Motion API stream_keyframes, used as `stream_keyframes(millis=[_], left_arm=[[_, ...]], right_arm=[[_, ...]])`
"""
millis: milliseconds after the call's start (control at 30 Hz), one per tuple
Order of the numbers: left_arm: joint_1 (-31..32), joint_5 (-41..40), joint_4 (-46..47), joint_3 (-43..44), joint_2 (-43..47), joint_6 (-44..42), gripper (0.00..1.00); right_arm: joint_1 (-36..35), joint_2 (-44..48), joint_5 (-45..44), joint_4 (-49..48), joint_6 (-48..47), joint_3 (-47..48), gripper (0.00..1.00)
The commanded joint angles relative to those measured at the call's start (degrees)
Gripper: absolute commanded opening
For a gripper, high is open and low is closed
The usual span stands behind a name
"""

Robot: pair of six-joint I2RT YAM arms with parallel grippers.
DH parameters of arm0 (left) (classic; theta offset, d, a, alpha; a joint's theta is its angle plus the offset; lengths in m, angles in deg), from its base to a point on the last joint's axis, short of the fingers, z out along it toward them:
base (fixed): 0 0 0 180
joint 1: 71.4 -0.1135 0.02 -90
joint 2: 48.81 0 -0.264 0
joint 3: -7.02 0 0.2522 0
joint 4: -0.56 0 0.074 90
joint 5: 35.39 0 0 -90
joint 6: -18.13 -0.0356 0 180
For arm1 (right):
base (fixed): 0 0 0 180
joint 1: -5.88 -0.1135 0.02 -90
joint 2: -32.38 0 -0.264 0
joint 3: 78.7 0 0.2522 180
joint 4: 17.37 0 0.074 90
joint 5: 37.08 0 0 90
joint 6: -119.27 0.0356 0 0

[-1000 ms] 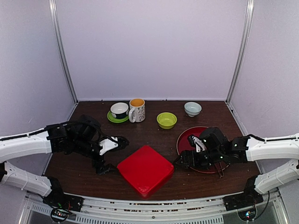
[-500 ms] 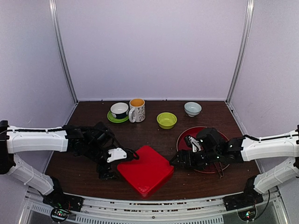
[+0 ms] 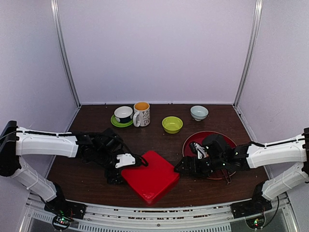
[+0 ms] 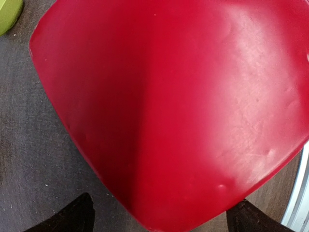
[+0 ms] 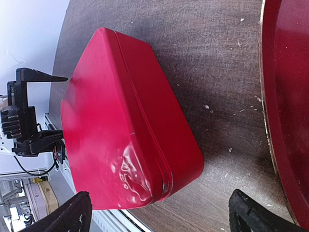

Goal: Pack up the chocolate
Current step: Press the box lid onto the packing box.

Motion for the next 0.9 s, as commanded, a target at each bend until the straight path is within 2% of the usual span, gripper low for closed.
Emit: stream_keyframes(millis=[0, 333, 667, 867], left_arm=[[0.2, -0.1, 5.7, -0.3, -2.1, -1.1, 0.97], [0.3, -0.5, 4.2, 3.4, -8.2, -1.7, 0.91], [1.0, 1.1, 4.9, 4.6, -6.2, -3.1, 0.89], [1.3, 1.8, 5.7, 4.9, -6.6, -3.7, 0.89]], right_arm=[[-0.4, -1.7, 0.9, -3.0, 0.5, -0.9, 0.99], [-0.5, -6.8, 4.2, -8.3, 1.7, -0.4, 0.78], [-0.4, -5.7, 3.3, -8.8, 1.4, -1.6, 0.73], [-0.2, -6.2, 3.3, -14.5, 4.0, -3.9, 0.68]])
